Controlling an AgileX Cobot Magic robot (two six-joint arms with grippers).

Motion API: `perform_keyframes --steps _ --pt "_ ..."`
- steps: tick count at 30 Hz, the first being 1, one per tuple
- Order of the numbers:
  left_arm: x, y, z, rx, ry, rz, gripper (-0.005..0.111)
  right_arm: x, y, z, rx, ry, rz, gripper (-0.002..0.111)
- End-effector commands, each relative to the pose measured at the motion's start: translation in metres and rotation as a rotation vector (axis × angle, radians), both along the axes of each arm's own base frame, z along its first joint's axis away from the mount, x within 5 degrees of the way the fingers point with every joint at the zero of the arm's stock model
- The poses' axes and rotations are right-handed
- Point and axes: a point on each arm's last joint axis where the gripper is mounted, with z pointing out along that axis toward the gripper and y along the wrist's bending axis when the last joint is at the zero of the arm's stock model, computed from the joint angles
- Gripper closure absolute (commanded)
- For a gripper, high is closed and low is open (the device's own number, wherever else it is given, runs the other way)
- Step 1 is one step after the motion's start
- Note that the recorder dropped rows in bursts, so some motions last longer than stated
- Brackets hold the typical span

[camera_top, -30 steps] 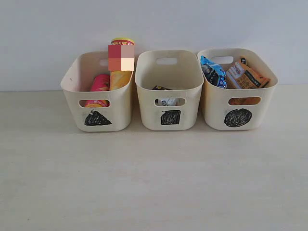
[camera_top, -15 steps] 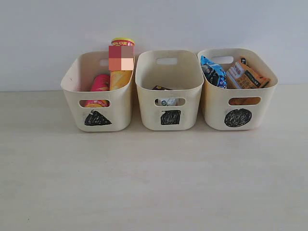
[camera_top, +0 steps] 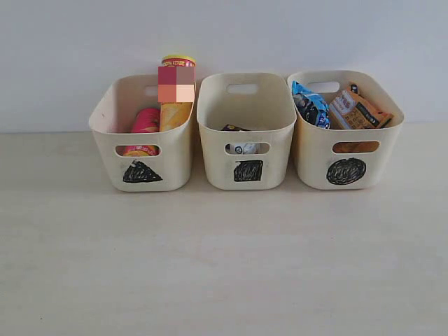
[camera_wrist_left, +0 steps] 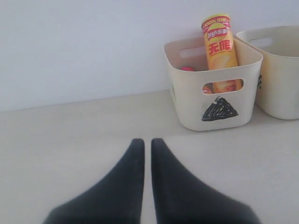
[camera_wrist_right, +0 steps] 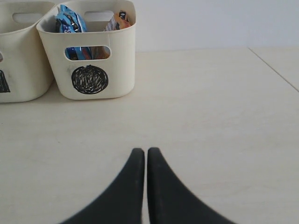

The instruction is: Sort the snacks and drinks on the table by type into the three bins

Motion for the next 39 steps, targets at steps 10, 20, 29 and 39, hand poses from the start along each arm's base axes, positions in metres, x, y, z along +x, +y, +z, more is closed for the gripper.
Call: perform_keyframes --steps 10,20,29,39 --pt "-0.009 0.004 -0.013 -0.085 -0.052 0.078 0.102 0.000 0.000 -0.001 -0.005 -0.008 -0.002 0.108" --pt "-0.014 0.005 -0.020 -0.093 0.003 0.089 0.102 0.000 0.000 -0.001 -0.005 -0.008 -0.002 0.108" --pt "-0.014 0.005 -0.025 -0.100 0.063 0.093 0.102 0.000 0.000 -0.001 -0.005 -0.008 -0.002 0.108" --pt "-0.015 0.005 -0.026 -0.107 0.069 0.093 0.102 0.000 0.000 -0.001 -0.005 -0.008 -0.002 0.108"
